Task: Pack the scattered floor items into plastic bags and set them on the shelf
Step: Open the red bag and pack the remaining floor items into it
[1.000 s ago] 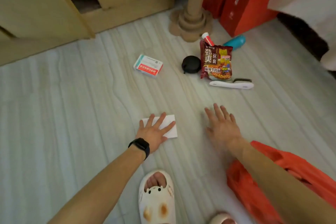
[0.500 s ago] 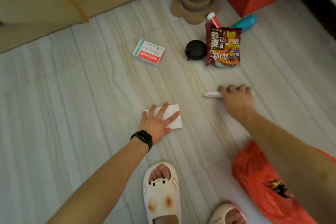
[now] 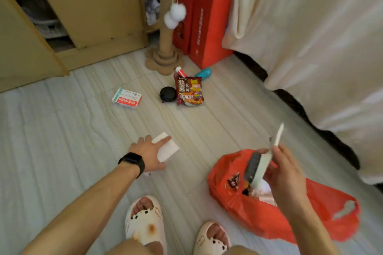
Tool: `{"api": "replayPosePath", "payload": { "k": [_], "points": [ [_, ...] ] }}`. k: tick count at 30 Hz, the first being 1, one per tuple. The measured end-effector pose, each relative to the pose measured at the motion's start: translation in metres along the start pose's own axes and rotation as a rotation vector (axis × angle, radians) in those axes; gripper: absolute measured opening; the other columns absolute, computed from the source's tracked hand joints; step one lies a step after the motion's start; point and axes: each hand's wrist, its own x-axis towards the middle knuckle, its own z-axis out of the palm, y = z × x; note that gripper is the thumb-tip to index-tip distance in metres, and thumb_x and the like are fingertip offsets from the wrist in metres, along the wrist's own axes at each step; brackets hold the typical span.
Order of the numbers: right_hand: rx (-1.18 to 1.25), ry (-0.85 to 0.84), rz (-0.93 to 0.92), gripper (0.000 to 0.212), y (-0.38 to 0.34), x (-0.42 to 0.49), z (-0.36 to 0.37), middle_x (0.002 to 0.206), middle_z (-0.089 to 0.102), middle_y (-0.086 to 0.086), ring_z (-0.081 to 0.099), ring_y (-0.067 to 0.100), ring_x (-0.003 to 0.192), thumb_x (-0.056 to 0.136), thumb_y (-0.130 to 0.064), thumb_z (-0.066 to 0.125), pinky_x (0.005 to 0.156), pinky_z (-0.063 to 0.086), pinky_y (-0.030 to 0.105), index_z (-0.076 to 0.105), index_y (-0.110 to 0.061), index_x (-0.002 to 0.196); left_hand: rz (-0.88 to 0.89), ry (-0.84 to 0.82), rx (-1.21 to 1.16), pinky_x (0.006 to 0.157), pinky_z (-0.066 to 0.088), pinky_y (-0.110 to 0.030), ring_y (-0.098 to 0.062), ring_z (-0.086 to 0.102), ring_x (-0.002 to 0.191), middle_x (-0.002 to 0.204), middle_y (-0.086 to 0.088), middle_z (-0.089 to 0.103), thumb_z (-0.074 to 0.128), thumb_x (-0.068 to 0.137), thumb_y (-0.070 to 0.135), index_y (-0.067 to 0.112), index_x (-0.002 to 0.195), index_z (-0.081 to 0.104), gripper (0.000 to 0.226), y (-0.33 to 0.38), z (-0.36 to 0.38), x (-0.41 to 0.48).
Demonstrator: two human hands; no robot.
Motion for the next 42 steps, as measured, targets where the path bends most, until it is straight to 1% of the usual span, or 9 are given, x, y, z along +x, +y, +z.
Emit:
{"api": "replayPosePath", "payload": {
  "k": [3, 8, 17, 21, 25, 31, 34, 37, 42],
  "points": [
    [-0.012, 0.197, 0.241, 0.035, 0.027, -0.009, -0.074, 0.062, 0.066, 0.013, 0.060, 0.021, 0.044, 0.099, -0.025, 0.047, 0.047, 0.045, 0.030, 0.065, 0.004, 0.096, 0.086, 0.087, -0.009, 0.088, 0.046, -0.039, -0.031, 0.048, 0.112, 0.126, -0.007, 0.044, 0.060, 0.070, 0.065, 0.054, 0.148, 0.002, 0.098, 0.025, -0.050, -0.013],
    [-0.008, 0.118, 0.536, 0.025, 0.063, -0.007, -0.117, 0.075, 0.067, 0.019, 0.063, 0.025, 0.053, 0.097, -0.017, 0.055, 0.047, 0.052, 0.030, 0.059, 0.006, 0.105, 0.328, 0.238, 0.082, 0.084, 0.046, -0.037, -0.030, 0.050, 0.112, 0.124, -0.006, 0.046, 0.060, 0.071, 0.064, 0.052, 0.148, 0.004, 0.096, 0.099, -0.113, -0.043],
    [0.094, 0.198, 0.419, 0.021, 0.077, -0.019, -0.095, 0.097, 0.064, 0.018, 0.063, 0.032, 0.082, 0.094, -0.011, 0.055, 0.069, 0.055, 0.043, 0.061, 0.000, 0.111, 0.765, 0.262, 0.420, 0.093, 0.039, -0.040, -0.033, 0.049, 0.110, 0.131, -0.009, 0.047, 0.065, 0.076, 0.056, 0.047, 0.148, 0.015, 0.089, 0.221, -0.127, -0.091],
    [0.279, 0.192, 0.412, 0.020, 0.078, -0.037, -0.106, 0.107, 0.065, 0.009, 0.065, 0.030, 0.090, 0.100, -0.024, 0.049, 0.075, 0.047, 0.038, 0.062, -0.009, 0.101, 0.754, 0.249, 0.314, 0.096, 0.038, -0.042, -0.036, 0.049, 0.113, 0.136, -0.008, 0.049, 0.066, 0.071, 0.063, 0.040, 0.151, 0.013, 0.098, 0.261, -0.106, -0.088],
    [0.465, 0.113, 0.315, 0.061, 0.062, -0.042, -0.124, 0.113, 0.071, 0.013, 0.065, 0.038, 0.107, 0.091, -0.065, 0.047, 0.084, 0.053, 0.044, 0.065, -0.013, 0.116, 0.780, 0.219, 0.289, 0.096, 0.036, -0.042, -0.035, 0.048, 0.115, 0.136, -0.006, 0.051, 0.071, 0.066, 0.059, 0.035, 0.150, 0.013, 0.105, 0.292, -0.069, -0.088],
    [0.240, 0.277, 0.090, 0.027, 0.048, -0.032, -0.143, 0.106, 0.071, 0.020, 0.069, 0.027, 0.087, 0.092, -0.009, 0.062, 0.063, 0.056, 0.035, 0.060, -0.002, 0.118, 0.700, 0.313, -0.125, 0.110, 0.031, -0.037, -0.023, 0.038, 0.135, 0.152, 0.003, 0.036, 0.063, 0.071, 0.071, 0.031, 0.147, 0.026, 0.094, 0.297, -0.044, -0.088],
    [0.182, 0.488, -0.011, 0.032, 0.053, -0.019, -0.159, 0.114, 0.067, 0.015, 0.067, 0.024, 0.096, 0.094, -0.008, 0.056, 0.068, 0.057, 0.037, 0.053, -0.007, 0.126, 0.427, 0.361, -0.259, 0.107, 0.033, -0.037, -0.024, 0.035, 0.134, 0.151, -0.001, 0.025, 0.060, 0.069, 0.076, 0.027, 0.144, 0.026, 0.096, 0.276, -0.018, -0.080],
    [-0.108, 0.622, -0.062, 0.055, 0.051, -0.012, -0.162, 0.132, 0.057, 0.008, 0.059, 0.029, 0.115, 0.093, -0.018, 0.055, 0.096, 0.050, 0.050, 0.034, -0.021, 0.145, 0.336, 0.252, -0.156, 0.104, 0.037, -0.042, -0.030, 0.037, 0.132, 0.153, -0.006, 0.019, 0.061, 0.064, 0.078, 0.030, 0.148, 0.015, 0.107, 0.264, 0.007, -0.073],
    [-0.457, 0.504, -0.123, 0.058, 0.047, 0.001, -0.139, 0.140, 0.052, 0.014, 0.053, 0.032, 0.123, 0.095, -0.010, 0.051, 0.094, 0.040, 0.032, 0.029, -0.008, 0.148, 0.349, 0.268, -0.140, 0.095, 0.043, -0.043, -0.034, 0.045, 0.125, 0.153, -0.010, 0.023, 0.054, 0.089, 0.049, 0.039, 0.147, 0.018, 0.069, 0.267, 0.013, -0.070]
  ]
}}
